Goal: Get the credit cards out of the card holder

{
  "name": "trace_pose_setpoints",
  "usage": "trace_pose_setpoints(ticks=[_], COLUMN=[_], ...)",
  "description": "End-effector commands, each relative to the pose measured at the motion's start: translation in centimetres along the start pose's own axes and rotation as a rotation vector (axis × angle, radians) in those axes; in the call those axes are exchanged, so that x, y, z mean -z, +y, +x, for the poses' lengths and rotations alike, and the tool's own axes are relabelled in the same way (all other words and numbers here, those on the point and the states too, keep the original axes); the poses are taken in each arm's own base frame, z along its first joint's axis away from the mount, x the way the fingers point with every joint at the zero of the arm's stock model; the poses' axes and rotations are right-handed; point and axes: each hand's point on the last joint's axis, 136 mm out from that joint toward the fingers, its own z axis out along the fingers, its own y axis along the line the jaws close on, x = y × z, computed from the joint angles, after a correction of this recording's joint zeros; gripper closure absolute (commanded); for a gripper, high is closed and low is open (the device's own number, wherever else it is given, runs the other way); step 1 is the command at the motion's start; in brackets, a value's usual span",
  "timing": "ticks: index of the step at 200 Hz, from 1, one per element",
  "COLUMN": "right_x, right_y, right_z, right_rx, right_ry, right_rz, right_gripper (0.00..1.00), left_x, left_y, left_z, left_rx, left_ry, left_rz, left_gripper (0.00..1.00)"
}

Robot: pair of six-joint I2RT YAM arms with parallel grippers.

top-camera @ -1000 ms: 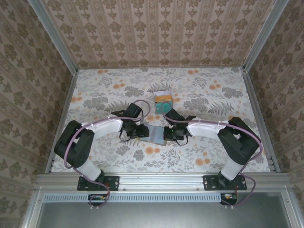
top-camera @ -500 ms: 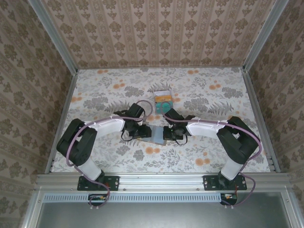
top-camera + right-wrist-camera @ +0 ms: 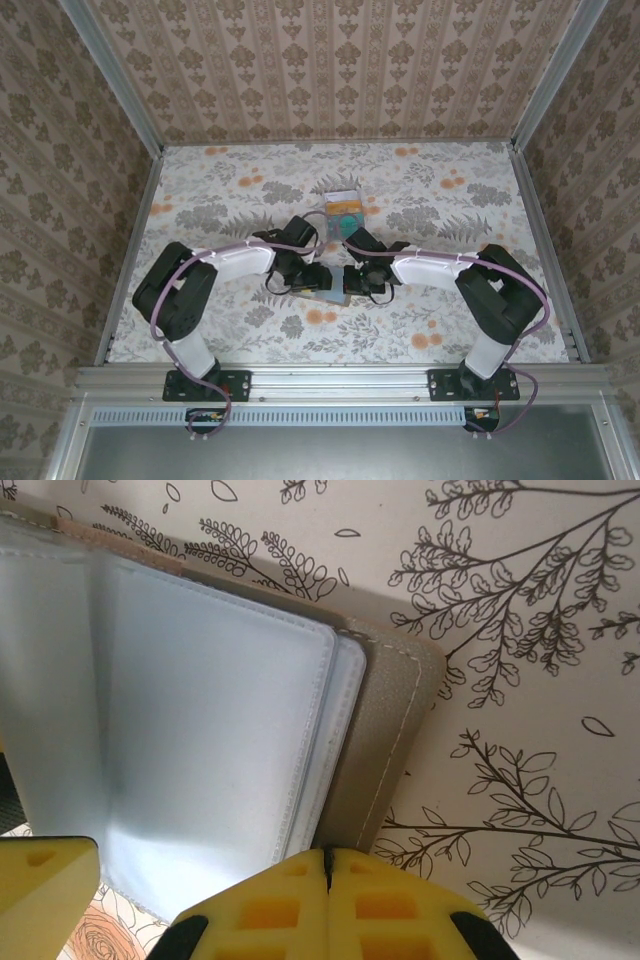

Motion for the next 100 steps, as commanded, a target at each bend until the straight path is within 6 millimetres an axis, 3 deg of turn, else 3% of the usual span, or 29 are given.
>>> trace_pose_setpoints(ticks=[1,24,43,65,89,100], right_x=[-0.5,-0.1,1.4,4.5,8.6,10.6], right_y=[-0.4,-0.3,-0.1,0.0,-0.4,-1.1], right_z=[0.3,0.0,-1.0,-3.0,-5.2,-5.9], right_rx=[0.0,0.01,0.031,0.066,0.088,0.084], right_ry=[0.026,0.009,-0.054,-0.169,-0.331,-0.407], right_rz=[0.024,0.024,0.024,0.033,0.04,0.043], right_gripper=[0.98,0.97,0.89,0.74,0.66,0.63], left_x=[2.4,5.0,7.9,12.0,17.3,19.5], left_y=[-0.2,0.5,1.5,3.0,5.3,6.1], left_z=[-1.2,-2.3,-3.3,-4.5,-5.4,-5.5], left_rx=[-0.017,-0.001,0.019,0.055,0.114,0.126], left_ry=[-0.061,-0.142,-0.238,-0.377,-0.573,-0.658], left_rz=[-0.01,-0.031,-0.063,-0.105,-0.187,-0.232], left_gripper=[0.52,0.48,0.35,0.23,0.01,0.0])
